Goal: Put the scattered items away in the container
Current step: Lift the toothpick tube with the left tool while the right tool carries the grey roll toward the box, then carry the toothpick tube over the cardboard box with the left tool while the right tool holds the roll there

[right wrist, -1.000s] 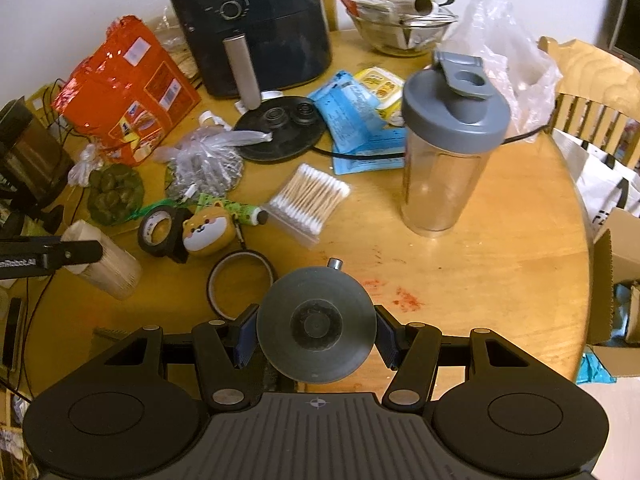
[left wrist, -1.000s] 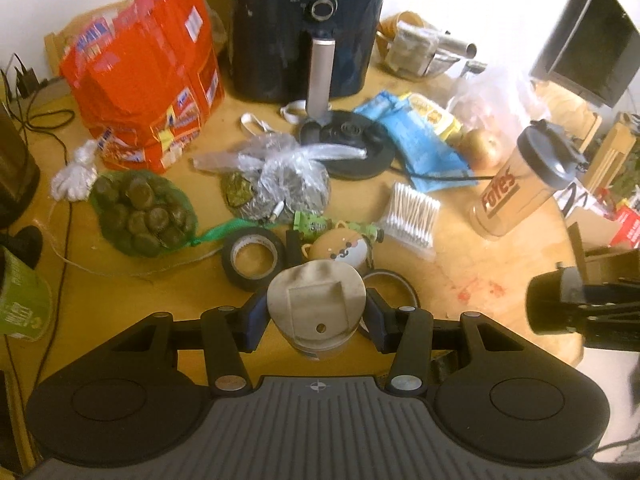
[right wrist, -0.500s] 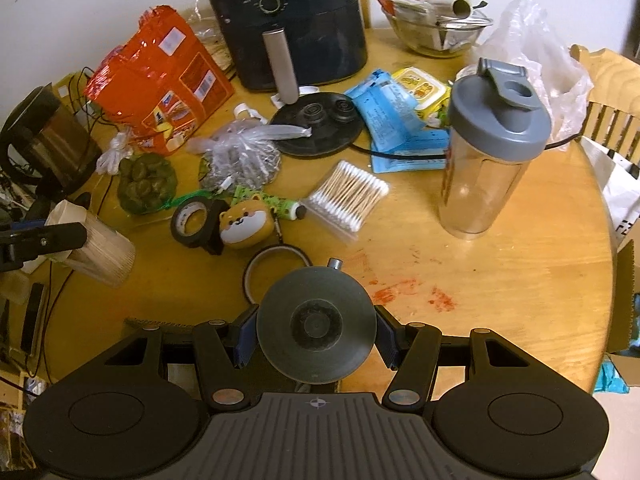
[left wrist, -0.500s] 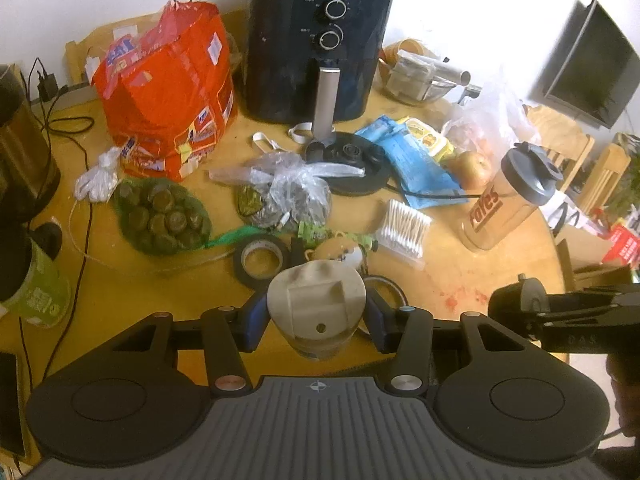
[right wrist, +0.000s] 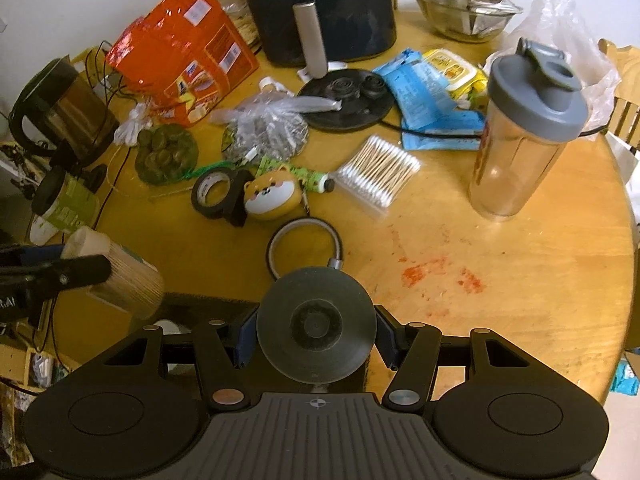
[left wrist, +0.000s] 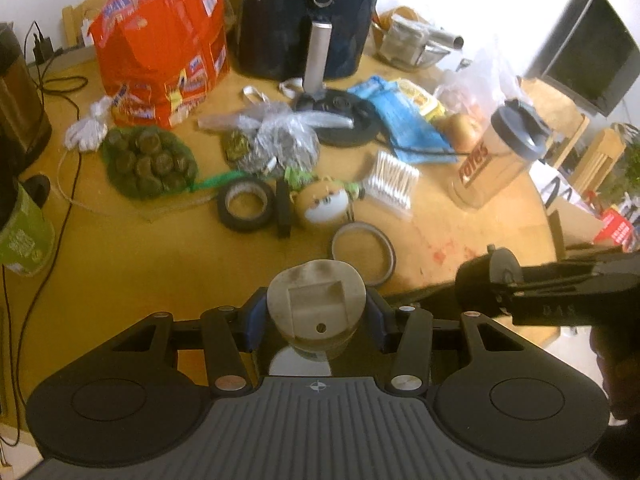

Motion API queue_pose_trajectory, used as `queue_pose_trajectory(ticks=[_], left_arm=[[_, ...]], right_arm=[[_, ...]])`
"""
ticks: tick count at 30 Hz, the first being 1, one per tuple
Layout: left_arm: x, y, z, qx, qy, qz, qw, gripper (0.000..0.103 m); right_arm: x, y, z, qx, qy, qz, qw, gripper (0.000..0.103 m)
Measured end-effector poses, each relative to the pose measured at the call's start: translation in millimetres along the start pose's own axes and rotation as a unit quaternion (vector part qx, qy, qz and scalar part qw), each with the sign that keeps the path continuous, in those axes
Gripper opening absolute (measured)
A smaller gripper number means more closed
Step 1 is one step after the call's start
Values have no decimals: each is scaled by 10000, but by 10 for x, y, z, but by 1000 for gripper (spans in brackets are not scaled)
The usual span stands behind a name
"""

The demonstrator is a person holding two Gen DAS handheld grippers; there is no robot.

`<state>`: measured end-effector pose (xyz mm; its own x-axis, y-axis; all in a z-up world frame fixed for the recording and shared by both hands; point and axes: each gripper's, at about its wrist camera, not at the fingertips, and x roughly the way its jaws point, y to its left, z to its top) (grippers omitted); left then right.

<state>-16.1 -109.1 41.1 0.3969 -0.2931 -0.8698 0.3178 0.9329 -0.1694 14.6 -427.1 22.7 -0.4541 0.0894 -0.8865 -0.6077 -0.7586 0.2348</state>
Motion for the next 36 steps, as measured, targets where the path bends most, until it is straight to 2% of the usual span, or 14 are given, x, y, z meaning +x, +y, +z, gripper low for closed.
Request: queue_pose_trajectory(ticks=[11, 21, 27, 36], left_arm=[[127, -88, -324, 9, 405, -229, 9989, 49], [218, -277, -543, 408, 516, -311, 9973, 49], [348, -285, -679, 706, 599, 58, 9957, 49], [398, -280, -791, 899, 695, 608, 9917, 49]], right_arm=[[103, 38, -180, -4, 282, -19, 9996, 61], [141, 89, -285, -51, 398, -42, 9992, 61], [144, 103, -311, -63, 407, -64, 9991, 61], [172, 132, -349, -135, 474, -53, 9988, 61]])
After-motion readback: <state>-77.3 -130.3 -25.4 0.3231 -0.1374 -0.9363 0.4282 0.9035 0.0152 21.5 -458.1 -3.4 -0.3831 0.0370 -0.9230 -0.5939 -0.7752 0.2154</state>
